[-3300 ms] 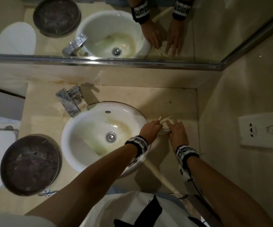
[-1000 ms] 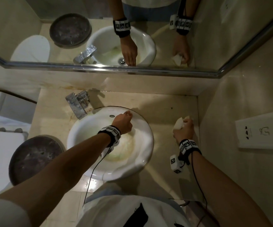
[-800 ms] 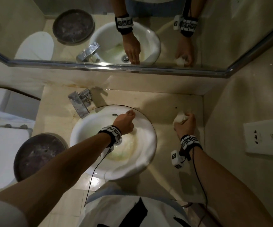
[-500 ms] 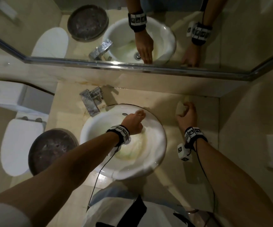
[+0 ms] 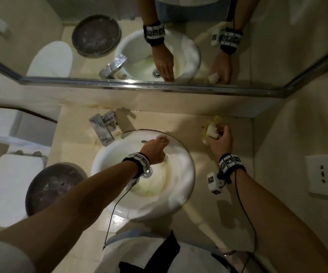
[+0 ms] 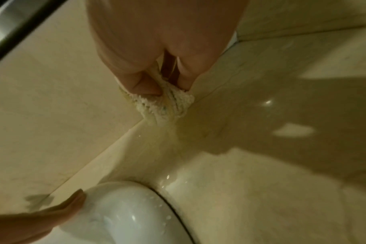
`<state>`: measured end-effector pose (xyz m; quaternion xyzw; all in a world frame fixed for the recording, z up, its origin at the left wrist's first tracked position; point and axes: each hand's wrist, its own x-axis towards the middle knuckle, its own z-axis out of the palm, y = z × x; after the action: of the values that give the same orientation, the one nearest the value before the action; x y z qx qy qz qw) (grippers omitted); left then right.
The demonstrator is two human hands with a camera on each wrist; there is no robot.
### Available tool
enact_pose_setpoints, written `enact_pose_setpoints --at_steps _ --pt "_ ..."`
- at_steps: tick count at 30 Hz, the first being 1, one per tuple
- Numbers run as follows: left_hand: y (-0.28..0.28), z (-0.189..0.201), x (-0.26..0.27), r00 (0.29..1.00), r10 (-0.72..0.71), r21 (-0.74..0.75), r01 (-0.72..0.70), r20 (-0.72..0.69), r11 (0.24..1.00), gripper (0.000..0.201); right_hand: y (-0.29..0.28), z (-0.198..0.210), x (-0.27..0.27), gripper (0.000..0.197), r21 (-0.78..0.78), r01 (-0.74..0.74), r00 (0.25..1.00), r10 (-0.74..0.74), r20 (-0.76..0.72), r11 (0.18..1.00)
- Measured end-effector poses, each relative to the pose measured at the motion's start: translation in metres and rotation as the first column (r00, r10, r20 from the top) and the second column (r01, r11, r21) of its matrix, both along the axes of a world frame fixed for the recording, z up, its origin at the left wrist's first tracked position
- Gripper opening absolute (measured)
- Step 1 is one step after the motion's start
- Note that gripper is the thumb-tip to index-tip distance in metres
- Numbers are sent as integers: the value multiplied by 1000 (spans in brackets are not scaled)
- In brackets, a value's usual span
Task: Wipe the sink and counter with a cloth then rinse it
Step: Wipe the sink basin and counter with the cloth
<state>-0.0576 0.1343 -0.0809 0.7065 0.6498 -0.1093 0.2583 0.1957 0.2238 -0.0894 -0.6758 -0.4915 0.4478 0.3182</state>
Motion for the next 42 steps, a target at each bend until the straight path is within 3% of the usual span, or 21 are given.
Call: enact_pose_setpoints --at_steps 2,5,8,11,13,16,22,24,26,29,33,36,40,42 --pt "-1 1 2 1000 -12 -2 12 -9 1000 61 -5 4 21 38 32 47 999 -47 -10 998" --pt "-2 2 4 1000 -9 -9 9 -25 1000 61 -7 -3 57 59 25 80 997 -80 3 997" --pt "-1 1 5 999 -14 -28 13 -33 1000 58 -15 -13 81 68 -63 39 975 -25 219 997" --pt "2 -1 8 999 -24 -49 22 -41 999 57 -30 -10 89 62 -125 -52 866 107 488 991" --pt "3 1 9 998 -32 -55 29 -55 998 56 -34 -4 83 71 -210 -159 781 253 571 965" --pt "3 2 10 997 -41 -53 38 -67 998 59 -25 -8 75 80 -306 -210 775 348 528 929" --pt "0 2 9 998 -42 -41 40 -44 998 60 -9 -20 56 65 -265 -155 828 271 490 952" --pt "-1 3 10 999 -34 -36 33 -35 999 60 -1 -25 46 52 -255 -173 836 278 472 951" --pt "-1 4 12 999 -23 -30 22 -25 999 61 7 -33 40 31 -203 -256 807 325 493 945" --pt "-2 5 12 999 -22 -20 22 -29 1000 61 16 -39 23 16 -125 -419 714 412 566 899" --pt "-3 4 11 999 -17 -15 16 -30 1000 66 18 -21 -14 43 -161 -584 607 559 565 796" --pt "-4 4 10 1000 -11 -11 11 -24 1000 68 18 -8 -40 60 -251 -628 514 634 577 737" --pt "-5 7 10 1000 -12 -13 12 -19 1000 69 21 -3 -60 63 -245 -678 474 667 575 693" --pt "-4 8 9 1000 -10 -15 10 -13 1000 68 21 -5 -62 65 -224 -680 492 662 566 698"
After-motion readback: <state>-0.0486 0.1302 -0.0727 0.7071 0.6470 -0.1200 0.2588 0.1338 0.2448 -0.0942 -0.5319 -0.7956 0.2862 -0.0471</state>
